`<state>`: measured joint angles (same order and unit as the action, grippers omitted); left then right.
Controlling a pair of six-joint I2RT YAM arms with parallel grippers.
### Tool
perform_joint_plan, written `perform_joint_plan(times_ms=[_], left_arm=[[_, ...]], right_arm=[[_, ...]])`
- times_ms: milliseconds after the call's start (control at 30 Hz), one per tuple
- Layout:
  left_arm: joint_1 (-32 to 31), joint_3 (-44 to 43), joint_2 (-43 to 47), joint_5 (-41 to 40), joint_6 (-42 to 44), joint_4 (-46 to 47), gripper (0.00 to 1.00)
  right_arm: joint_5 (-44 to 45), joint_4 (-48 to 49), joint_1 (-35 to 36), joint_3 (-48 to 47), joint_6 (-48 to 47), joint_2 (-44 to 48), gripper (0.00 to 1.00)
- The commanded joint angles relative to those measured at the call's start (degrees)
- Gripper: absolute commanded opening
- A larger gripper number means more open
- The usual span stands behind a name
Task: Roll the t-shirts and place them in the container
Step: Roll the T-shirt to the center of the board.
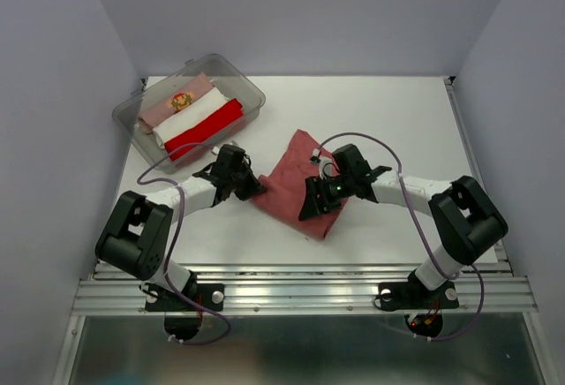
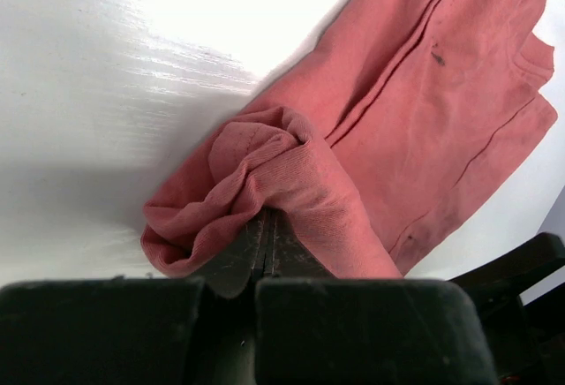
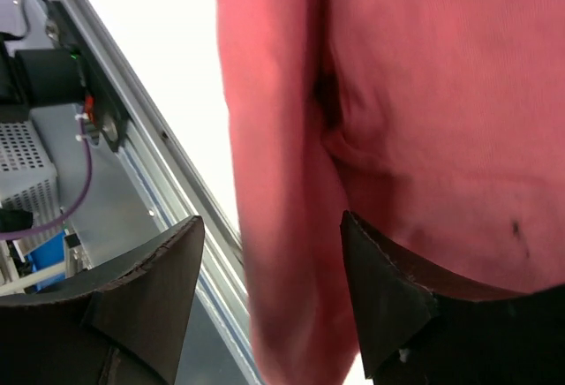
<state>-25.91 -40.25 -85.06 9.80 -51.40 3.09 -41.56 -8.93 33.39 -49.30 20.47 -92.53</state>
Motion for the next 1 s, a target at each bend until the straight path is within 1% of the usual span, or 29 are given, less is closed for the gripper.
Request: perform_joint_plan(times_ms=[0, 167, 200, 233, 267, 333, 433, 500, 533, 633, 733, 800, 867, 967], left_arm=[[-0.28, -2.46, -0.9, -1.01, 1.47, -0.02, 0.0], [-0.28, -2.64, -1.34, -1.1, 1.39, -0.02, 0.0], [-0.28, -2.64, -1.43, -1.1, 1.3, -0.02, 0.0], [-0.28, -2.64, -1.52, -1.19, 1.3, -0.02, 0.0], [-0.28, -2.64, -1.6, -1.28, 1.3, -0.02, 0.0], [-0.28, -2.73, -1.78, -1.28, 1.39, -0.1, 0.0], [-0.28, -2.64, -1.95, -1.28, 1.39, -0.1, 0.0], [-0.28, -2.73, -2.04, -1.36, 1.39, -0.1, 0.0], [-0.28, -2.73, -2.13, -1.45, 1.3, -0.1, 0.0], [-0.28, -2.73, -2.22, -1.54, 1.47, -0.1, 0.0], [-0.28, -2.9, -2.57, -1.72, 1.65, -0.28, 0.0], [-0.19, -2.82, -2.75, -1.8, 1.74, -0.28, 0.0], [-0.28, -2.99, -3.1, -1.89, 1.83, -0.28, 0.0], [-0.28, -3.17, -3.62, -2.07, 2.0, -0.37, 0.0]], right_arm=[[1.31, -1.18, -0.25, 3.49, -0.96, 2.27, 0.68], [2.54, -1.53, -0.25, 6.75, -0.78, 4.81, 0.68], [2.54, -1.44, -0.25, 7.54, -0.61, 4.9, 0.67], [2.36, -1.09, -0.25, 7.72, -0.61, 4.99, 0.63], [2.1, -0.83, -0.25, 7.99, -0.26, 5.08, 0.55], [0.62, 0.13, -0.25, 8.34, 0.62, 5.08, 0.47], [-0.71, 0.93, -0.25, 8.52, 1.32, 5.08, 0.44], [-1.24, 1.46, -0.25, 8.78, 1.85, 5.08, 0.35], [-1.59, 1.54, -0.25, 8.78, 2.03, 4.99, 0.27], [-3.0, 1.63, -0.25, 8.78, 3.52, 4.47, 0.17], [-3.96, 1.81, -0.25, 9.04, 6.42, 3.68, 0.15], [-3.71, 1.98, -0.25, 9.31, 8.53, 2.36, 0.1], [-2.3, 2.34, -0.25, 10.18, 9.67, 1.74, 0.05], [2.08, 2.69, -0.25, 11.85, 11.78, 1.48, 0.05]])
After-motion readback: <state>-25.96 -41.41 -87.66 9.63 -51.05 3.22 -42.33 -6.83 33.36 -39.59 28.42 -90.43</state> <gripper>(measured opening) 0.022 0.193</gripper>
